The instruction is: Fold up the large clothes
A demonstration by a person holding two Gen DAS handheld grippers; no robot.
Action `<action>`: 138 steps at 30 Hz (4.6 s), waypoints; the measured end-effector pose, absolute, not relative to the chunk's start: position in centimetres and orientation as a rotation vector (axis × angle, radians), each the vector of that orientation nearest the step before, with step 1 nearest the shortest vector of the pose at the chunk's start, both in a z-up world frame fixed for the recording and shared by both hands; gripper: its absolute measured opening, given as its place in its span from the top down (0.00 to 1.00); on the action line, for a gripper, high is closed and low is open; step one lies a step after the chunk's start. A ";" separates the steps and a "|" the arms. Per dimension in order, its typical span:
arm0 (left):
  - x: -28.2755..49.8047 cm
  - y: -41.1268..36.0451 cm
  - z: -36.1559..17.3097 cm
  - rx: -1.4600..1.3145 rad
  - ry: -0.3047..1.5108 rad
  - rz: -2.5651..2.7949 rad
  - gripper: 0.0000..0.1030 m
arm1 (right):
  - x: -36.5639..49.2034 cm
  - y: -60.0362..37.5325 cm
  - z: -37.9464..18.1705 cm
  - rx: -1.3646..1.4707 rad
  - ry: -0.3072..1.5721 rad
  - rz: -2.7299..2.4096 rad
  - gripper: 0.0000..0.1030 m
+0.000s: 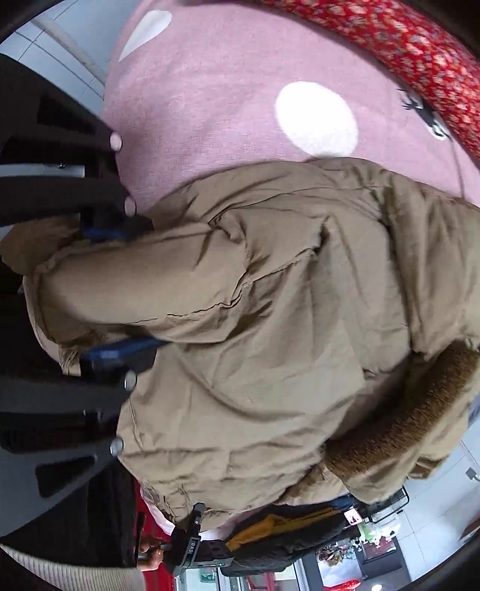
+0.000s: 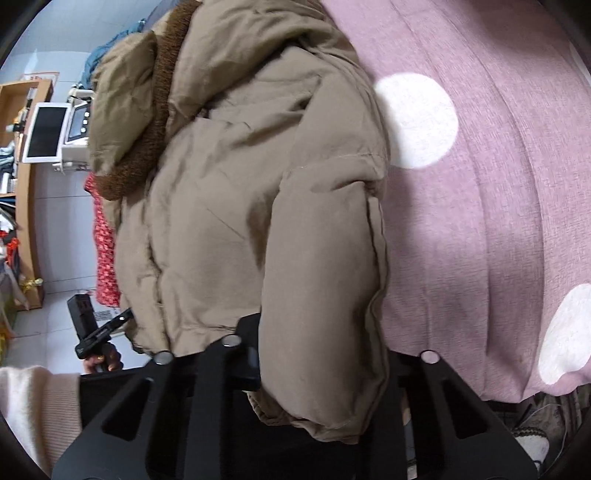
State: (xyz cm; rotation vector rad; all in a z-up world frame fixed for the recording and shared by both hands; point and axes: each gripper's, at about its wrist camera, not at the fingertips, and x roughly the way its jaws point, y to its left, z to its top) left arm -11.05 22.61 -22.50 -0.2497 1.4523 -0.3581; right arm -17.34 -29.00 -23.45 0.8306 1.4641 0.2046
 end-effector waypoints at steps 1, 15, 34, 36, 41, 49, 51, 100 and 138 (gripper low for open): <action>-10.8 22.5 -22.0 -0.252 1.443 -0.360 0.71 | -17.1 -29.1 -22.7 0.843 1.444 0.221 0.82; 1.0 24.8 -12.6 -0.409 1.130 -0.311 0.80 | -3.2 -31.7 -11.7 0.949 1.095 0.365 0.85; 17.6 29.8 -12.2 -0.785 1.231 -0.290 0.61 | 17.2 -35.7 -18.6 1.279 1.195 0.164 0.85; 16.9 30.4 -11.6 -0.802 1.248 -0.328 0.55 | 18.1 -35.8 -19.9 1.329 1.220 0.145 0.85; 13.7 32.0 -9.9 -0.800 1.229 -0.325 0.42 | 20.3 -35.8 -23.1 1.424 1.277 0.087 0.85; 8.2 32.5 -4.2 -0.417 0.993 -0.006 0.28 | 22.6 -35.8 -26.4 1.595 1.335 -0.049 0.85; 6.1 27.3 -4.0 -0.195 0.947 -0.031 0.26 | 22.7 -35.8 -26.9 1.639 1.342 -0.082 0.85; 22.7 4.8 -14.8 0.018 1.179 -0.184 0.10 | 20.6 -16.1 -13.4 0.069 1.166 0.154 0.09; 28.5 17.0 -22.1 -0.117 1.242 0.153 0.04 | 28.5 -19.1 -24.1 0.339 1.416 0.024 0.04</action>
